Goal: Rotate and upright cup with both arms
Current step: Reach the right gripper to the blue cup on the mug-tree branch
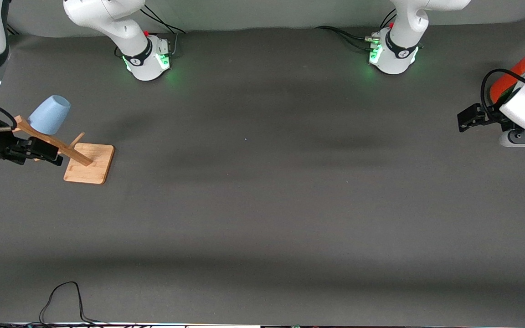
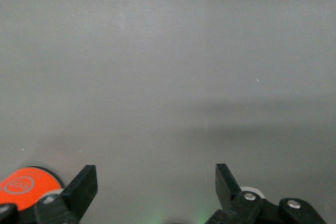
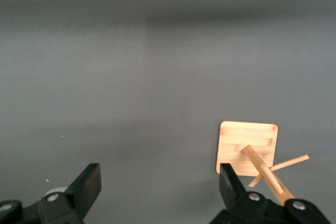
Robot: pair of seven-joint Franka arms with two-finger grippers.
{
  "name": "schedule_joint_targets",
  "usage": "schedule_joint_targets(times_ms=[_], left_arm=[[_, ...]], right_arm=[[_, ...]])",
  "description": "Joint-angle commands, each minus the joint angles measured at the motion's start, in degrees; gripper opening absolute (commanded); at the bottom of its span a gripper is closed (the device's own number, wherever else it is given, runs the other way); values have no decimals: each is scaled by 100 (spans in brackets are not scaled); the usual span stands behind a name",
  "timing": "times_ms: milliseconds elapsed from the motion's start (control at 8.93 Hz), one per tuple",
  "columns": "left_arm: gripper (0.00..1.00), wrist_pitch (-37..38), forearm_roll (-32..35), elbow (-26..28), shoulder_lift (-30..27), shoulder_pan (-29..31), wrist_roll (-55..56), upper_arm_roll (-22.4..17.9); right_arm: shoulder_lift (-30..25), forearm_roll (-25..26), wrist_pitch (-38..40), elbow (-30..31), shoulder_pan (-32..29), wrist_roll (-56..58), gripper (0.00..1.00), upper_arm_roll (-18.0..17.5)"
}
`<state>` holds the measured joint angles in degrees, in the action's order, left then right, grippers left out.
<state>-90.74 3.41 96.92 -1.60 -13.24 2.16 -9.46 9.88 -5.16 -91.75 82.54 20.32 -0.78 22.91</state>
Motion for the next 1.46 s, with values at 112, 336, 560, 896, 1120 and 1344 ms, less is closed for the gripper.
schedule_joint_targets(times_ms=[112, 336, 560, 896, 1120, 1344], left_arm=[[100, 74, 72, 46, -112, -47, -14, -12], [100, 74, 72, 55, -112, -47, -14, -12], [100, 74, 72, 55, -112, -47, -14, -12], [100, 83, 72, 55, -112, -47, -14, -12], [100, 118, 72, 46, -112, -47, -14, -12], [100, 118, 72, 37, -112, -47, -14, -12]], right_arm=[[-135, 42, 200, 61, 7, 96, 100, 55], [-301, -202, 752, 218, -10, -882, 100, 378], [-949, -442, 851, 1041, 7, -2217, 100, 670], [-1917, -241, 782, 2360, 7, -3384, 100, 1064], [-2462, 207, 231, 3238, 7, -3394, 100, 1336], [-2578, 279, -350, 3707, 7, -3385, 100, 1470]])
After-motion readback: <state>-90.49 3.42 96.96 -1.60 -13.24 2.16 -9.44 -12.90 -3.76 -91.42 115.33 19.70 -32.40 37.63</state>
